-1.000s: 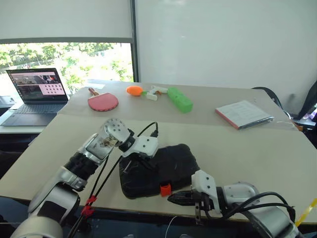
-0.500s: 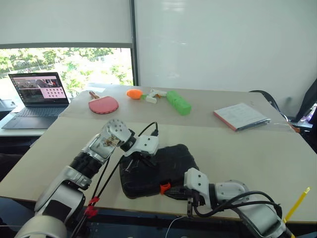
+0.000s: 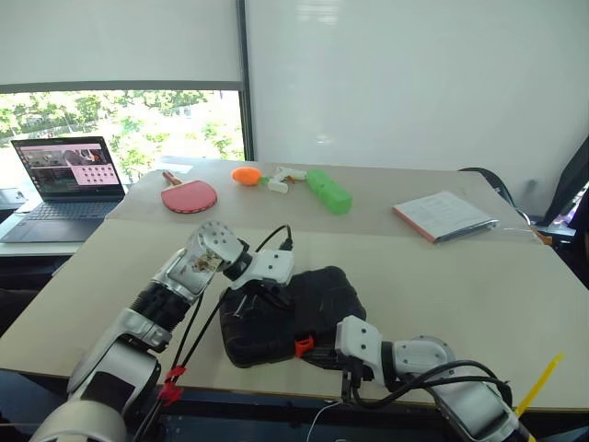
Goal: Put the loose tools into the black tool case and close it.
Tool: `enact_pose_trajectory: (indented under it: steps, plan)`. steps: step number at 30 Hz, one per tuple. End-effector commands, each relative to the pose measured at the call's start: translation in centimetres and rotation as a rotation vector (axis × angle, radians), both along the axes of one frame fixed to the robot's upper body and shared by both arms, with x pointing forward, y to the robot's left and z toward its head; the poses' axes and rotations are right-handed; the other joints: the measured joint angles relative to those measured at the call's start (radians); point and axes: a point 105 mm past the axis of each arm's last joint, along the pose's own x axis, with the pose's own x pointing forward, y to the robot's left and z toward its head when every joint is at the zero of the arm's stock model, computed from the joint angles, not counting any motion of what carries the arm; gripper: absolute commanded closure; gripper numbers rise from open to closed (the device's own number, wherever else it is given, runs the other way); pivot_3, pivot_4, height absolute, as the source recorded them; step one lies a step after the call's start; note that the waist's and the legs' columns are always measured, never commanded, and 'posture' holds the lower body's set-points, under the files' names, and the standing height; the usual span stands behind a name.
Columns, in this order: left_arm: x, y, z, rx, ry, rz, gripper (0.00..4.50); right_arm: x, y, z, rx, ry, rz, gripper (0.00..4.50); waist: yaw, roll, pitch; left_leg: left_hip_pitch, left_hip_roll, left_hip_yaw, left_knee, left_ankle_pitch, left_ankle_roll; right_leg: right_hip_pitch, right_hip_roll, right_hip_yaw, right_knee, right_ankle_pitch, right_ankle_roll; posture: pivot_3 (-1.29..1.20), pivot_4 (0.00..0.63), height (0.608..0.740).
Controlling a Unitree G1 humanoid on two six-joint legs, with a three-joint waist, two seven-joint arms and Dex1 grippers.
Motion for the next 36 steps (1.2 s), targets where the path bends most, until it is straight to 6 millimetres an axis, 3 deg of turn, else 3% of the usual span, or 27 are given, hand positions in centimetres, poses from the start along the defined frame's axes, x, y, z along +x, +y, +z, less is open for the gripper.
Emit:
enact_pose_trajectory:
  steps: [1,18,23,26,29,30,33,36]
  plan:
    - [-0.3,0.3,-2.5,0.075,0.057,0.022,4.43,1.0,-0.1,-0.2,0.003,-0.021,-0.055,4.50,-0.001,0.000,0.000,0.000,0.000,0.000,0.000,0.000,0.000,0.000,0.000,0.000,0.000,0.000,0.000,0.00,0.150,0.738]
    - [-0.4,0.0,-3.1,0.072,0.071,0.033,4.43,2.1,0.1,-0.8,0.009,-0.076,-0.120,4.50,-0.004,0.000,0.000,0.001,0.001,-0.003,-0.001,0.000,0.000,0.000,0.000,0.001,0.000,0.000,-0.001,0.00,0.150,0.738]
    - [-0.3,0.0,-3.3,0.067,0.073,0.039,4.43,3.1,0.0,-0.2,0.044,-0.101,-0.170,4.50,-0.005,0.000,0.000,0.001,0.001,-0.006,-0.002,0.000,0.000,-0.001,0.000,0.001,-0.001,0.000,-0.001,0.00,0.150,0.738]
    - [0.4,0.1,-2.4,0.006,0.072,0.089,4.43,1.9,-0.8,1.3,0.082,-0.056,-0.138,4.50,-0.002,0.000,0.000,0.001,0.001,-0.007,-0.002,0.000,0.000,-0.001,0.000,0.001,-0.001,0.000,-0.001,0.00,0.150,0.738]
    - [1.0,1.2,-0.7,-0.066,0.118,0.165,3.78,-0.1,-2.3,3.0,0.112,0.014,-0.084,3.78,0.004,0.002,0.001,-0.004,0.000,-0.007,-0.002,0.000,0.000,-0.006,-0.002,0.001,-0.001,0.000,0.000,0.00,0.150,0.738]
    - [1.2,1.7,-0.1,-0.095,0.129,0.194,3.35,-0.7,-2.9,3.8,0.126,0.038,-0.068,3.35,0.004,0.002,0.001,-0.009,0.000,-0.007,-0.002,0.000,0.000,-0.010,-0.002,0.001,-0.001,0.000,0.001,0.00,0.150,0.738]
    - [1.2,4.7,3.5,-0.230,0.175,0.302,2.62,-1.2,-6.4,7.5,0.157,0.073,-0.087,2.62,-0.009,0.004,0.006,-0.016,-0.001,-0.007,-0.002,-0.001,0.002,-0.015,-0.002,0.000,-0.003,0.004,0.005,0.00,0.150,0.738]
    - [0.1,7.5,6.1,-0.329,0.214,0.377,1.43,-0.9,-9.8,9.6,0.125,0.087,-0.131,1.50,-0.020,0.000,0.009,-0.028,-0.001,-0.009,-0.005,-0.002,0.003,-0.028,0.000,0.000,-0.002,0.008,0.000,0.00,0.150,0.738]
